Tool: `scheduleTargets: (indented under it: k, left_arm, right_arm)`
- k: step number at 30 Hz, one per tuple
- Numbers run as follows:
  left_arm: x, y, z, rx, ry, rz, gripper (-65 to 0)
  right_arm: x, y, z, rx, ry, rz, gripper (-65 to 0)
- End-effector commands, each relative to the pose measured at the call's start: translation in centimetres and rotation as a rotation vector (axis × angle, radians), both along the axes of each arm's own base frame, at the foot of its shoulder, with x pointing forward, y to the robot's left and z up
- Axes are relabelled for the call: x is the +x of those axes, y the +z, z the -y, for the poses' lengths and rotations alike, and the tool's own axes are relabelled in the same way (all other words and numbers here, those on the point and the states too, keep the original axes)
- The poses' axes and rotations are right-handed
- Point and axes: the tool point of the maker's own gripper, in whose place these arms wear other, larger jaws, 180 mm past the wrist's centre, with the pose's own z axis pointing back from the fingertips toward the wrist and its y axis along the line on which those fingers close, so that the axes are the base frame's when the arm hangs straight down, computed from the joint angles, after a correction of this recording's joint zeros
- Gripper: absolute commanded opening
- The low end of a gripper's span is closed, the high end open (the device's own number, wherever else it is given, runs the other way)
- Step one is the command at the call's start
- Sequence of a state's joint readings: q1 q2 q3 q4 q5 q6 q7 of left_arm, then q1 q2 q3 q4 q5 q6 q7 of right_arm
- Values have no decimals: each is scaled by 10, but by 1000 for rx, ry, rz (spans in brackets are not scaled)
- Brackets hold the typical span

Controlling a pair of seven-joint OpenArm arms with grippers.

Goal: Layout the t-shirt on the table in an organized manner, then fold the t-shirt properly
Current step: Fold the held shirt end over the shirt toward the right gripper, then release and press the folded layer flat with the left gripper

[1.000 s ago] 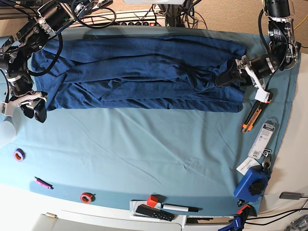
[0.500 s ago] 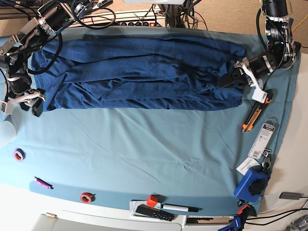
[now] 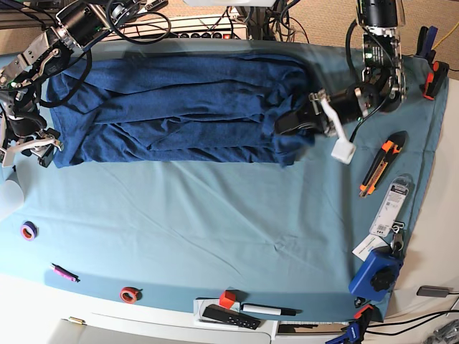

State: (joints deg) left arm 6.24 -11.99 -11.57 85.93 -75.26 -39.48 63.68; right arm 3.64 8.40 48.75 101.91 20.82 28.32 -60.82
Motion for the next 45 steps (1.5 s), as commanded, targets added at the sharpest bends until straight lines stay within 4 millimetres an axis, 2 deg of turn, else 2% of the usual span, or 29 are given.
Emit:
scheduleTargets:
  k: [1,8,14,18,22,26,37,42,43,45]
  left_arm:
    - [9,17,6,-13,-8,67,-650]
    - [18,14,58,88,-101,152,-650]
    - [10,19,111,96,-195,191,-650]
    - [4,13,132,149,-237,199,-650]
    - [-2,2,142,222,-263,214,-650]
    - [-4,-1,151,240,-259,219,-650]
    - [0,19,179,190,-253,258,-650]
    - [3,18,180,214,-254,276,-650]
    - [3,17,179,221,-257,286,-643]
    - [4,18,179,220,-252,295,-481]
  right_arm:
    - [7,19,5,-34,1,57,-322]
    - [3,16,10,-50,-18,34,-322]
    - [-11,14,32,-118,-112,-8,-322]
    - [-21,10,37,-142,-112,-42,-322]
    - [-26,6,39,-150,-111,-58,-322]
    - [-26,6,39,-150,-110,-55,-322]
    - [-26,6,38,-148,-109,-53,-322]
    - [-26,6,38,-148,-109,-53,-322]
    - [-26,6,38,-148,-109,-53,-322]
    - [-26,6,38,-147,-110,-53,-322]
